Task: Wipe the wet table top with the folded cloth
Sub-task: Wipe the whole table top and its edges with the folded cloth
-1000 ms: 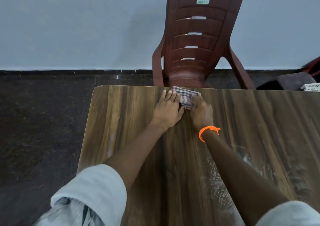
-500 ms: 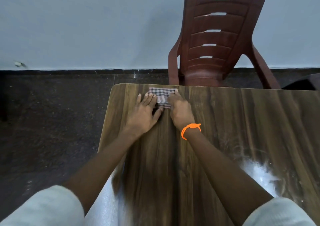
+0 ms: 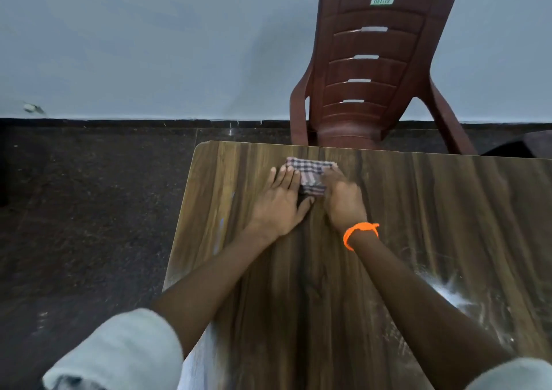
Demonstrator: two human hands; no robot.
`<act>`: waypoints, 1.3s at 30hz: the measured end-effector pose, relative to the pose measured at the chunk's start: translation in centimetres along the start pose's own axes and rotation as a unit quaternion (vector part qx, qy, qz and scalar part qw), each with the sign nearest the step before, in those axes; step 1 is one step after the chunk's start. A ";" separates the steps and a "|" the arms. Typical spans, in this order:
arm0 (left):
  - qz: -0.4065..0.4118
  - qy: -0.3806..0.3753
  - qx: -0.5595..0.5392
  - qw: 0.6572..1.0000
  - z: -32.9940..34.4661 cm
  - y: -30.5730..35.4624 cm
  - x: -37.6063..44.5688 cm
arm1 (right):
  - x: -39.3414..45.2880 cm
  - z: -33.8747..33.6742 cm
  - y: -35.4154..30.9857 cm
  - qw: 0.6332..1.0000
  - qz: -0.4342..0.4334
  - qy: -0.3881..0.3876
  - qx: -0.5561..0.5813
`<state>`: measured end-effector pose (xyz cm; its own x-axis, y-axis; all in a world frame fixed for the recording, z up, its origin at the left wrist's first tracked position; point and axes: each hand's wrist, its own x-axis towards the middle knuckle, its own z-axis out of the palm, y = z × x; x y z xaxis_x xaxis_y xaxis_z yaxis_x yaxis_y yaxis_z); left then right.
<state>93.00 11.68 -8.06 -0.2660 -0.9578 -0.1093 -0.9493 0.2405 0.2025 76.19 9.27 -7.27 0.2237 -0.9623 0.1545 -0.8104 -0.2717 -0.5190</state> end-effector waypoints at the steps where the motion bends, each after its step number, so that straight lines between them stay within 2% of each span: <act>1: 0.001 0.000 0.011 1.000 -0.4 -0.7 1.2 | 1.3 0.2 -0.3 1.000 0.012 0.004 0.005; 7: -0.026 -0.007 0.054 0.998 -1.8 -6.4 4.0 | 6.2 2.3 -4.2 0.999 0.005 -0.033 -0.037; 14: -0.065 0.013 0.014 0.998 -0.8 -9.3 -4.2 | 2.7 5.2 -7.4 0.989 -0.101 -0.099 -0.038; 17: -0.072 0.020 0.014 0.997 -0.3 -8.5 -8.6 | -1.0 5.3 -8.2 0.987 -0.115 -0.111 -0.026; 23: -0.035 0.060 -0.010 0.998 1.8 -3.4 -15.4 | -9.5 3.4 -7.0 0.990 -0.119 -0.081 -0.007; 28: -0.014 0.022 -0.011 1.000 2.1 0.7 -14.8 | -11.6 1.5 -4.2 0.995 -0.071 -0.065 -0.026; 33: -0.038 0.014 0.024 0.999 0.7 -1.1 -11.1 | -8.2 2.3 -5.8 0.999 -0.013 -0.046 0.002; 39: -0.063 0.038 -0.011 0.997 0.7 -3.9 -16.0 | -10.0 3.9 -9.7 0.993 -0.079 -0.088 -0.004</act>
<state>100.80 26.18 -7.82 -0.1310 -0.9895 -0.0619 -0.9703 0.1151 0.2125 83.91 21.50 -7.09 0.4387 -0.8947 0.0835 -0.7616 -0.4195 -0.4939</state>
